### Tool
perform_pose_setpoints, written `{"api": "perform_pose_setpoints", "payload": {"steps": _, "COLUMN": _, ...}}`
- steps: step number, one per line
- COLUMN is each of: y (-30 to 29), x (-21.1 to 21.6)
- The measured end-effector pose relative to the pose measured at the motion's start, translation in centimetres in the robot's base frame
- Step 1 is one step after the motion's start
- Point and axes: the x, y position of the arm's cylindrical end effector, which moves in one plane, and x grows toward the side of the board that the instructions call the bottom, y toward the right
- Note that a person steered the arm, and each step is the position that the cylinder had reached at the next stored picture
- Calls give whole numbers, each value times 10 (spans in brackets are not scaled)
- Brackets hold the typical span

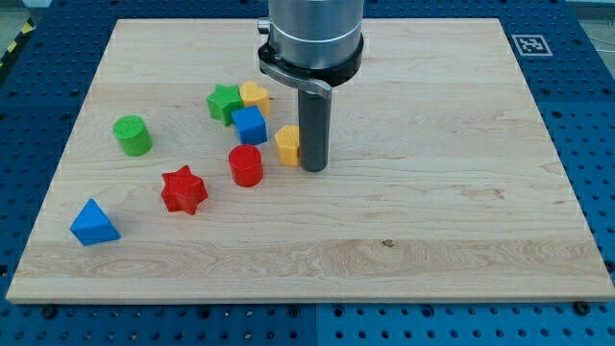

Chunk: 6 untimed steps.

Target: Move the yellow hexagon diagonal to the red circle

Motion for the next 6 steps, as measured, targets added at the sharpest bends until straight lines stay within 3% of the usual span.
{"api": "perform_pose_setpoints", "payload": {"steps": 3, "y": 0, "x": -22}}
{"api": "perform_pose_setpoints", "payload": {"steps": 6, "y": 3, "x": -9}}
